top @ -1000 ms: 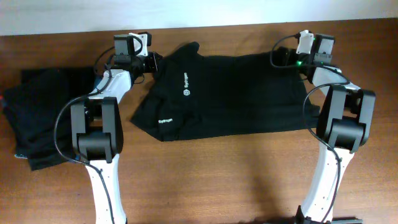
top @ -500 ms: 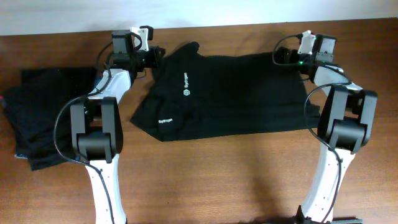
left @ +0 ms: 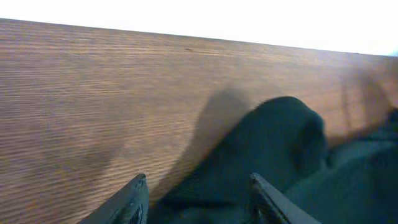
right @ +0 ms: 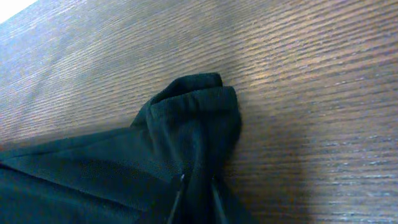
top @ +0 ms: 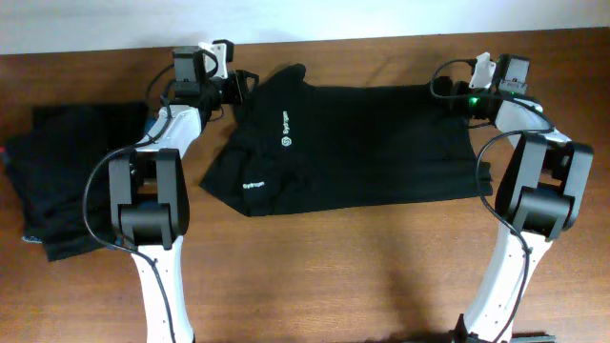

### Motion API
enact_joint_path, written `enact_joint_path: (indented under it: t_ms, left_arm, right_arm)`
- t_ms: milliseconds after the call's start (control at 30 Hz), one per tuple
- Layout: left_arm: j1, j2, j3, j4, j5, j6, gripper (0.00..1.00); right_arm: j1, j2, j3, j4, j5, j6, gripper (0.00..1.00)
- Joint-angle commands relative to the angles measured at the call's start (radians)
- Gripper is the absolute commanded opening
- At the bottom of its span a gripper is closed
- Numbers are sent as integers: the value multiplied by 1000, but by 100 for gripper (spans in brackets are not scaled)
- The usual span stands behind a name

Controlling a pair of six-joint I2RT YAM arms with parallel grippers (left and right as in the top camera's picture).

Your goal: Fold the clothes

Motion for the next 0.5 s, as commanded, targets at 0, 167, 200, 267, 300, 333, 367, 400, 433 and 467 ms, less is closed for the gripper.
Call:
enact_joint_path:
  t_ms: [0,167,200,267,300,333,367,400,433,467]
  left_arm:
    - [-5,16,24,4,-66,5,52]
    - [-8,50,24,34,-52,4,52]
    - [-11,61,24,37,-45,3,52]
    - [-14,74,24,44,-27,4,52]
    - [-16,82,24,48,-19,4,52]
    - [-19,84,24,49,-16,4,52]
    - [-23,87,24,50,-16,4,52]
    - [-26,91,24,52,-16,4,52]
    - [-32,96,24,54,-17,5,52]
    - [-36,101,24,57,-16,5,53]
  right_arm:
    - [5,-38,-1,-11,-9,5,18]
    - [8,-38,-1,-17,-9,5,17]
    - [8,-38,-1,-19,-9,5,18]
    - [8,-38,-1,-21,-8,5,18]
    - [8,-38,-1,-21,-8,5,18]
    - [8,-38,-1,-21,-8,5,18]
    - [8,-38,-1,-20,-8,5,18]
    - [8,-38,-1,-19,-8,5,18]
    - [9,-38,-1,-19,-8,5,18]
    - [10,-38,-1,-20,-8,5,18]
